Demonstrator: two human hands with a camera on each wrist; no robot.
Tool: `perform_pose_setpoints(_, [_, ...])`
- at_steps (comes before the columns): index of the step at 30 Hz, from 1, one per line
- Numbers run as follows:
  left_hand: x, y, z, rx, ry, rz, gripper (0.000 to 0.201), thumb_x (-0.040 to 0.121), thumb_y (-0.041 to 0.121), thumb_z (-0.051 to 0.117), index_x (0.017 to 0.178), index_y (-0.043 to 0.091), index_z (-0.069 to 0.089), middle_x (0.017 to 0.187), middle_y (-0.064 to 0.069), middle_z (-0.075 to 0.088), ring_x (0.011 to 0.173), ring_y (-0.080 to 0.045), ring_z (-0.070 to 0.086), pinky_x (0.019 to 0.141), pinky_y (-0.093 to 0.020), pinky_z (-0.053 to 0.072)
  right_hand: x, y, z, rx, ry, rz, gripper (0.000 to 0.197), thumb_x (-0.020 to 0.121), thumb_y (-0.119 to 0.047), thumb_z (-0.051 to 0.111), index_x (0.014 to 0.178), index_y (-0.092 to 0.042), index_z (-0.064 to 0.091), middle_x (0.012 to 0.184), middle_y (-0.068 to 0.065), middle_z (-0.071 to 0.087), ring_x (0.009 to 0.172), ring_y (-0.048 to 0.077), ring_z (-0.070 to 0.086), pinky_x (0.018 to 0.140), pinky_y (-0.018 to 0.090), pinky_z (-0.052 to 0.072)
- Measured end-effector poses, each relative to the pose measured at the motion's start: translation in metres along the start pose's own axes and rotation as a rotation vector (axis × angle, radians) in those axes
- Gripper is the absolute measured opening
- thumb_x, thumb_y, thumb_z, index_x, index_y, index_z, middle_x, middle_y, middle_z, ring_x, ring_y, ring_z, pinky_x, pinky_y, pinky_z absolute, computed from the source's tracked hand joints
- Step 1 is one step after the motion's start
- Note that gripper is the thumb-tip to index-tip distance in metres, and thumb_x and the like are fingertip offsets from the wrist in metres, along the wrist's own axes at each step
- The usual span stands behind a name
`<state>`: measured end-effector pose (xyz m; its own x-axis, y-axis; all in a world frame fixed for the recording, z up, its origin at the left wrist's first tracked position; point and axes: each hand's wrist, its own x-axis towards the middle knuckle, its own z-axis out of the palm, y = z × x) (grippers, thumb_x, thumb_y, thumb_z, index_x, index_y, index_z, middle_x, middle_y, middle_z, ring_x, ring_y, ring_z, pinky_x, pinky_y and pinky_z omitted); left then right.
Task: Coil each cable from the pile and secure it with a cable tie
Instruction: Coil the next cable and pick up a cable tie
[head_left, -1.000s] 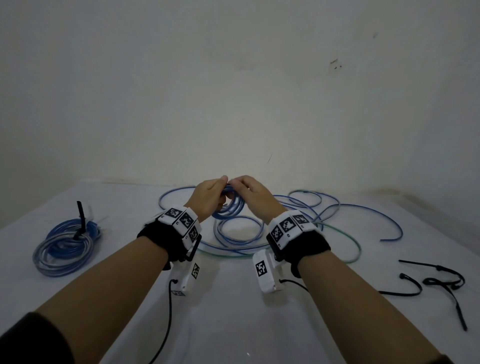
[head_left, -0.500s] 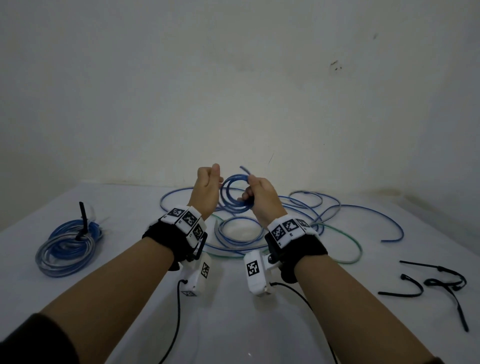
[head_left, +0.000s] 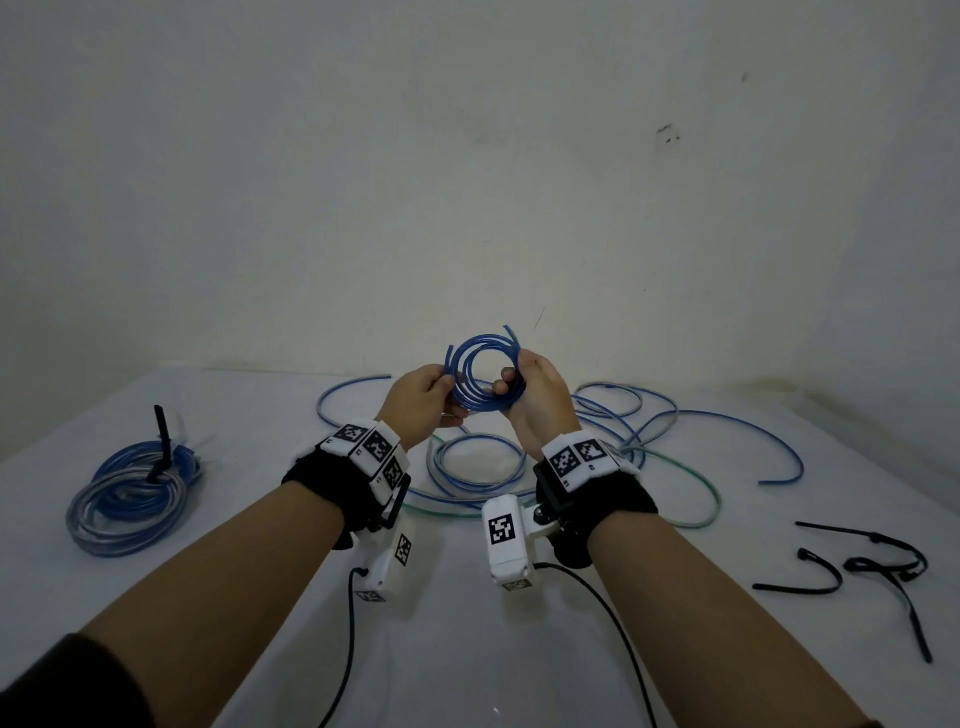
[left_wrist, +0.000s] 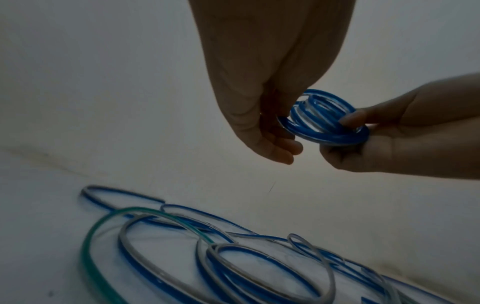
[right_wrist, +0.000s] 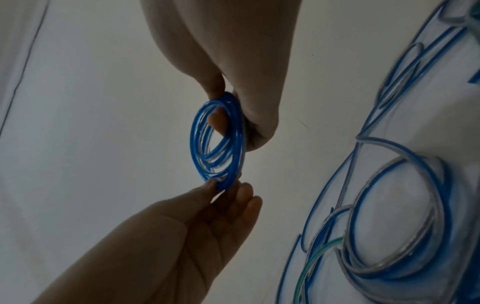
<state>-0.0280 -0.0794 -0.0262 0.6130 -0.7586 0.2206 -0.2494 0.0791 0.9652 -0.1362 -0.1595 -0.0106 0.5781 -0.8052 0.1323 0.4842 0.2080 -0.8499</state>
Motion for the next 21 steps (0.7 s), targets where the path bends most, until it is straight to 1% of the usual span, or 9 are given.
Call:
perform_pose_setpoints(2, [-0.001, -0.002, -0.002, 0.008, -0.009, -0.002, 0.022, 0.100, 0.008, 0.035, 0.104, 0.004, 0.056, 0.074, -0.008, 0.055, 0.058, -0.011, 0.062, 0.061, -0.023, 0.057, 0.000, -0.002, -0.001, -0.016, -0.012, 0.002, 0.021, 0.103, -0.016, 0.034, 0.088, -0.011, 0.047, 0.068, 0.003, 0.043, 0.045, 0.010, 0.043, 0.058, 0.028, 0.040])
perform_pose_setpoints(4, [-0.001, -0.004, -0.003, -0.017, 0.008, -0.012, 0.021, 0.100, 0.007, 0.035, 0.102, 0.003, 0.056, 0.073, -0.007, 0.051, 0.052, -0.006, 0.063, 0.059, -0.022, 0.058, 0.001, -0.004, -0.002, -0.003, -0.020, 0.010, 0.023, 0.102, -0.017, 0.035, 0.085, -0.011, 0.048, 0.068, 0.003, 0.043, 0.044, 0.010, 0.042, 0.058, 0.028, 0.038])
perform_pose_setpoints(5, [-0.001, -0.004, -0.003, -0.037, 0.025, -0.022, 0.022, 0.100, 0.006, 0.034, 0.103, 0.002, 0.056, 0.074, -0.007, 0.051, 0.052, -0.007, 0.063, 0.058, -0.022, 0.058, 0.001, -0.004, -0.001, 0.007, -0.026, 0.018, 0.023, 0.102, -0.018, 0.036, 0.085, -0.011, 0.049, 0.068, 0.003, 0.043, 0.045, 0.010, 0.042, 0.057, 0.027, 0.038])
perform_pose_setpoints(8, [-0.003, 0.001, -0.001, -0.131, 0.058, -0.079, 0.024, 0.101, 0.005, 0.030, 0.104, -0.002, 0.053, 0.079, -0.010, 0.056, 0.064, -0.018, 0.065, 0.057, -0.023, 0.058, -0.001, -0.003, -0.001, -0.016, -0.065, 0.011, 0.017, 0.098, -0.025, 0.048, 0.088, -0.012, 0.053, 0.064, -0.001, 0.042, 0.047, 0.010, 0.042, 0.056, 0.025, 0.039])
perform_pose_setpoints(10, [-0.004, 0.005, 0.000, -0.202, 0.050, -0.111, 0.023, 0.101, 0.003, 0.028, 0.104, -0.003, 0.050, 0.081, -0.012, 0.058, 0.069, -0.023, 0.063, 0.055, -0.024, 0.057, -0.001, 0.001, -0.003, -0.128, -0.097, -0.048, 0.009, 0.093, -0.018, 0.057, 0.095, -0.010, 0.053, 0.064, -0.001, 0.043, 0.052, 0.010, 0.043, 0.059, 0.026, 0.043])
perform_pose_setpoints(12, [-0.003, 0.006, -0.001, -0.211, 0.055, -0.116, 0.025, 0.101, 0.004, 0.028, 0.106, -0.002, 0.051, 0.081, -0.012, 0.057, 0.069, -0.023, 0.061, 0.056, -0.025, 0.058, -0.002, 0.003, -0.005, -0.235, -0.123, -0.082, 0.011, 0.092, -0.008, 0.056, 0.103, -0.006, 0.052, 0.065, 0.002, 0.045, 0.055, 0.012, 0.045, 0.063, 0.027, 0.046])
perform_pose_setpoints(16, [-0.001, 0.005, -0.007, -0.172, 0.088, -0.056, 0.027, 0.102, 0.010, 0.030, 0.109, 0.004, 0.055, 0.071, -0.006, 0.049, 0.063, -0.018, 0.055, 0.067, -0.032, 0.055, 0.001, 0.003, -0.010, -0.338, -0.148, -0.081, 0.012, 0.096, -0.005, 0.048, 0.106, -0.005, 0.053, 0.063, 0.004, 0.047, 0.057, 0.014, 0.048, 0.064, 0.028, 0.046])
perform_pose_setpoints(19, [-0.002, 0.003, -0.010, -0.101, 0.066, 0.049, 0.030, 0.102, 0.015, 0.032, 0.116, 0.010, 0.058, 0.065, -0.004, 0.048, 0.060, -0.016, 0.052, 0.075, -0.038, 0.053, 0.002, 0.007, -0.011, -0.530, -0.182, -0.142, 0.014, 0.097, -0.008, 0.046, 0.108, -0.006, 0.054, 0.062, 0.003, 0.049, 0.059, 0.014, 0.048, 0.067, 0.031, 0.044])
perform_pose_setpoints(21, [-0.003, 0.002, -0.011, -0.019, 0.053, 0.151, 0.030, 0.102, 0.016, 0.034, 0.120, 0.015, 0.057, 0.063, -0.004, 0.047, 0.058, -0.014, 0.049, 0.070, -0.034, 0.051, 0.004, 0.010, -0.011, -0.665, -0.225, -0.187, 0.013, 0.098, -0.010, 0.043, 0.106, -0.009, 0.054, 0.063, 0.002, 0.048, 0.059, 0.014, 0.047, 0.068, 0.033, 0.042])
